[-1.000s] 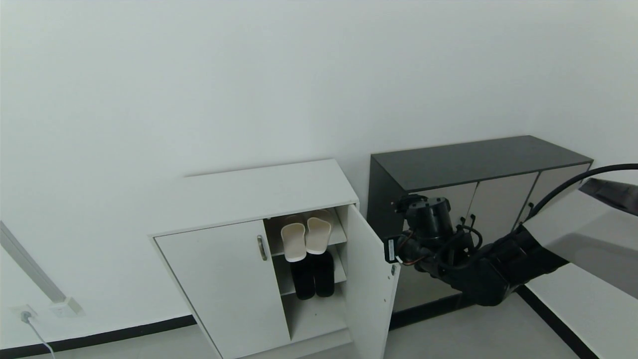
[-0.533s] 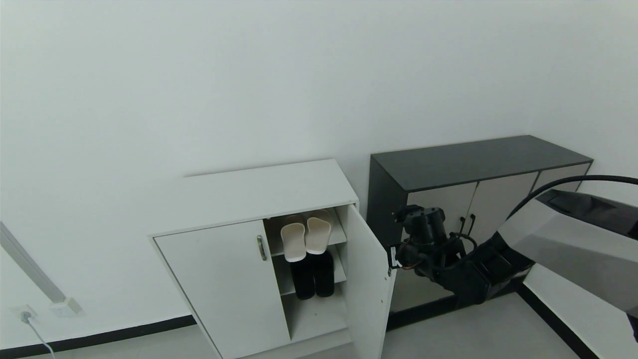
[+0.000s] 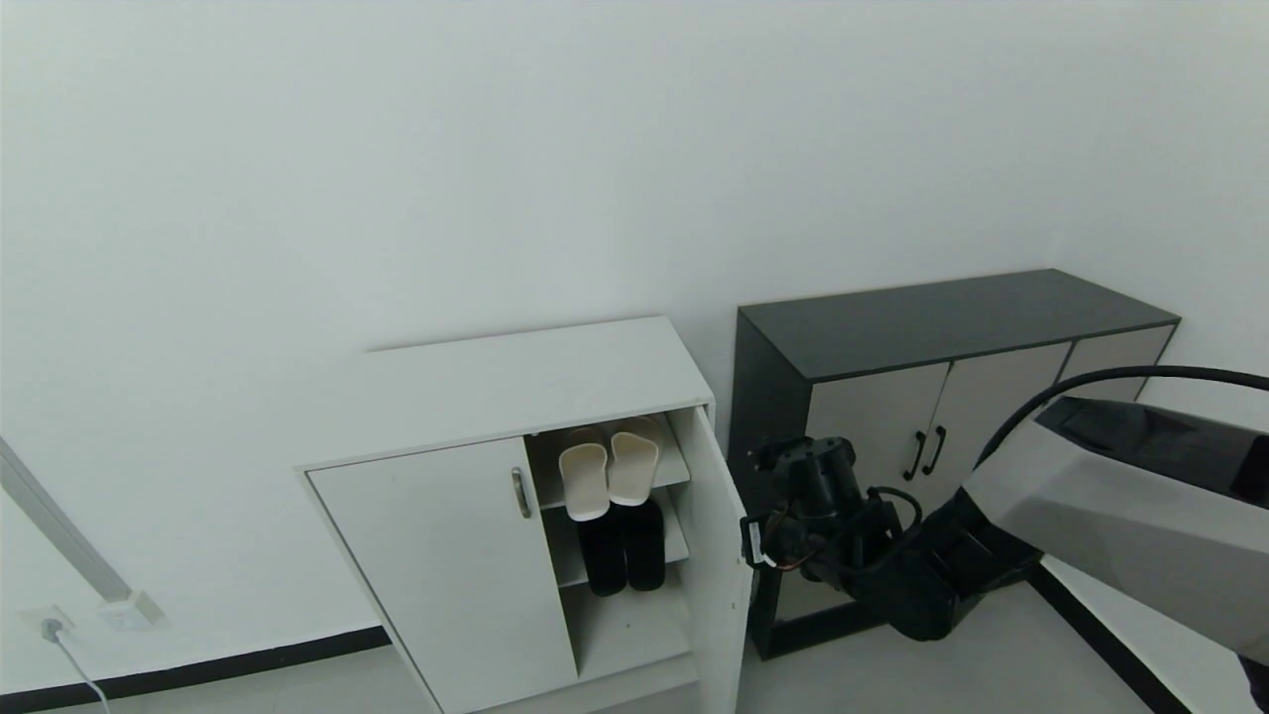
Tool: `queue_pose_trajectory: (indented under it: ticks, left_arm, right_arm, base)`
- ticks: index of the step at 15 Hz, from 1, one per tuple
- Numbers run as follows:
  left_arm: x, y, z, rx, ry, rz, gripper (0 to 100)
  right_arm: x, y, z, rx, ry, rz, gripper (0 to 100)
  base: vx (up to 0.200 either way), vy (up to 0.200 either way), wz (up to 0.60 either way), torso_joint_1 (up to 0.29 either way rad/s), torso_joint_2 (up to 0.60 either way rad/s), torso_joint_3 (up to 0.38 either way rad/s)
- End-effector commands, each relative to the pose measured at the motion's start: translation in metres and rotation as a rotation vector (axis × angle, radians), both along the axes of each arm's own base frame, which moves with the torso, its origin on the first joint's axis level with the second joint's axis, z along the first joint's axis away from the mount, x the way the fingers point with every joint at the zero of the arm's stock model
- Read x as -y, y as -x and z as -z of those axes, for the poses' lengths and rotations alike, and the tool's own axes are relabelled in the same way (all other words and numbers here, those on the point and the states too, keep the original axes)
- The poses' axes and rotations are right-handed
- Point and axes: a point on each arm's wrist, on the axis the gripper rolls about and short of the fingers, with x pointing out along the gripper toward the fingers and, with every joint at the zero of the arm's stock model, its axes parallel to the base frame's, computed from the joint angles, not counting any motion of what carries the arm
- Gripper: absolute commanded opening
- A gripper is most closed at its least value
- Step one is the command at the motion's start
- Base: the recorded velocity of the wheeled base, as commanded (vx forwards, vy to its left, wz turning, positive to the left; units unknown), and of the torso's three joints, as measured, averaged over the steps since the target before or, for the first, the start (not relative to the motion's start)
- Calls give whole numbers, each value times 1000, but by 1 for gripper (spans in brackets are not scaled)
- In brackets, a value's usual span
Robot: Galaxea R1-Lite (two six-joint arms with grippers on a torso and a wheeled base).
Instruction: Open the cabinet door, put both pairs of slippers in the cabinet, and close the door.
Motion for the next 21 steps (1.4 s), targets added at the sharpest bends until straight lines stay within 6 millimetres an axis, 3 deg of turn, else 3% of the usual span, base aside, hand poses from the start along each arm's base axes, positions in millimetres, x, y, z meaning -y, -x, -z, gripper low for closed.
queue_pose_trajectory:
  ticks: [1, 9, 13, 15, 21]
  left_arm:
    - [0, 0, 0, -1, 1, 0, 0]
    - [0, 0, 0, -2, 2, 0, 0]
    - [0, 0, 0, -2, 2, -2, 0]
    - [0, 0, 0, -2, 2, -2, 0]
    - [0, 0, 0, -2, 4, -3, 0]
  right_arm:
    - [-9, 25, -22, 16, -40, -75, 0]
    - [-11, 39, -34, 55, -59, -106, 0]
    - [-10, 42, -32, 46, -53, -114, 0]
    - [-10, 42, -33, 40, -62, -129, 0]
    - [1, 34, -33, 64, -32, -102, 0]
  base:
    - [0, 0, 0, 0, 0, 0]
    - [0, 0, 0, 0, 0, 0]
    - [0, 0, 600, 0, 2, 4]
    - [0, 0, 600, 7, 5, -2]
    - [0, 0, 0, 0, 0, 0]
